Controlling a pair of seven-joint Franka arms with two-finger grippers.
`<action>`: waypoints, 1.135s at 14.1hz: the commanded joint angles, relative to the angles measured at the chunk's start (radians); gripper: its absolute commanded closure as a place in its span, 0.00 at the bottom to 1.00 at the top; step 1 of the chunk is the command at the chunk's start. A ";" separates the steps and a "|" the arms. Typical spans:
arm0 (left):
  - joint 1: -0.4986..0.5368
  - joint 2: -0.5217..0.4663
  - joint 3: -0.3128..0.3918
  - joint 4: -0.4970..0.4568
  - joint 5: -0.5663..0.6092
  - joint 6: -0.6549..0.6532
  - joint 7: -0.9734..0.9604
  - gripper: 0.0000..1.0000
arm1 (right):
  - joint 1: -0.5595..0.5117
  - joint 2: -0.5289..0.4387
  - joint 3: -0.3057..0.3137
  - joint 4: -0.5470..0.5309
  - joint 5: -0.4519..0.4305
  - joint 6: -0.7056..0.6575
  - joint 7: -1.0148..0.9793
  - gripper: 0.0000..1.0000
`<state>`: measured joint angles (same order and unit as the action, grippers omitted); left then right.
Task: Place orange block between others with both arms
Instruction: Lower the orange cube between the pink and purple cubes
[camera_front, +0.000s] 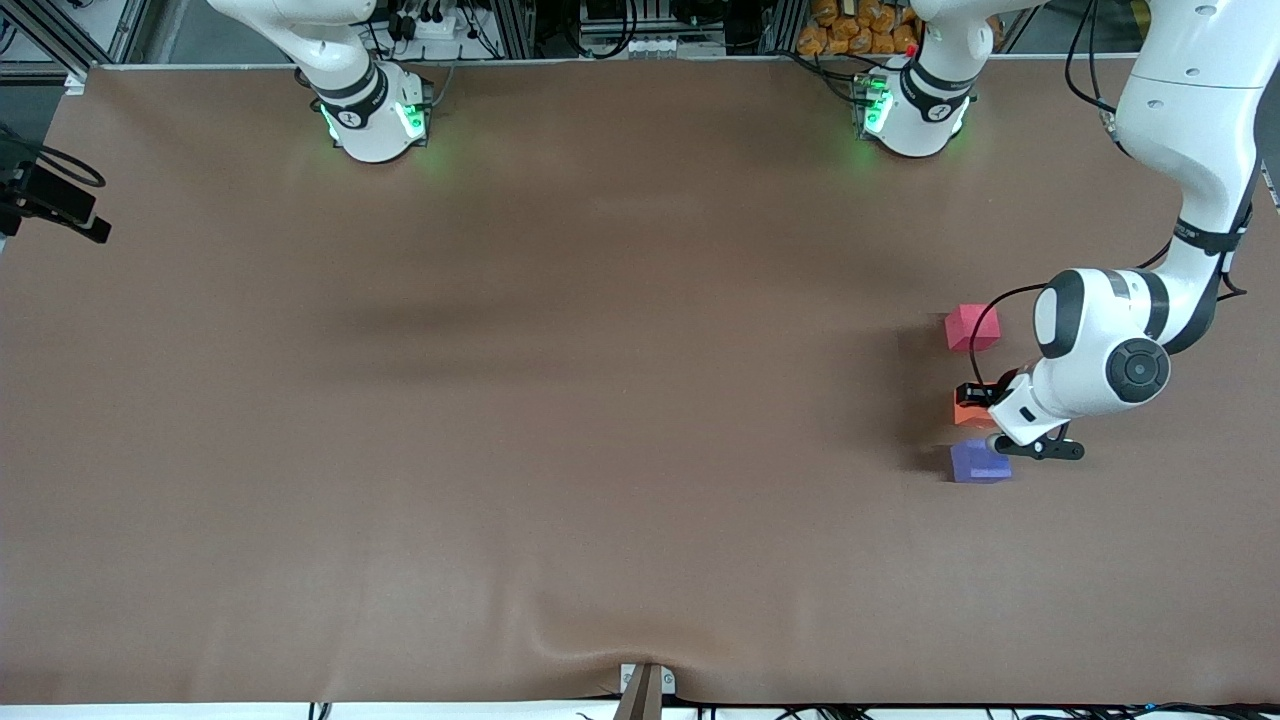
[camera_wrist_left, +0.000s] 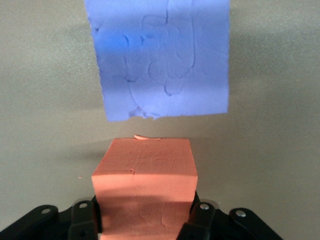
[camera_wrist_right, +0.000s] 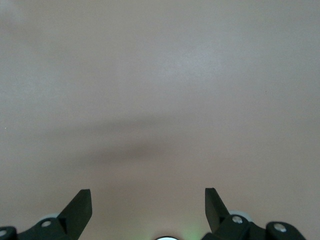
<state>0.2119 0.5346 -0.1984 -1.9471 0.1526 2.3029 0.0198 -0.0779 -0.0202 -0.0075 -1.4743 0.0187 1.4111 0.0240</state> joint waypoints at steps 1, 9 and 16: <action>0.006 -0.008 -0.019 -0.039 0.007 0.018 -0.004 0.80 | -0.014 -0.006 0.014 0.011 0.006 -0.017 0.007 0.00; 0.010 0.010 -0.021 -0.036 0.007 0.018 0.002 0.51 | -0.014 -0.006 0.014 0.012 0.006 -0.015 0.008 0.00; 0.009 0.001 -0.023 -0.029 0.007 0.015 -0.001 0.00 | -0.008 -0.006 0.012 0.012 0.006 -0.015 0.008 0.00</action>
<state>0.2100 0.5519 -0.2117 -1.9675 0.1526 2.3097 0.0200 -0.0779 -0.0202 -0.0049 -1.4737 0.0187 1.4097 0.0240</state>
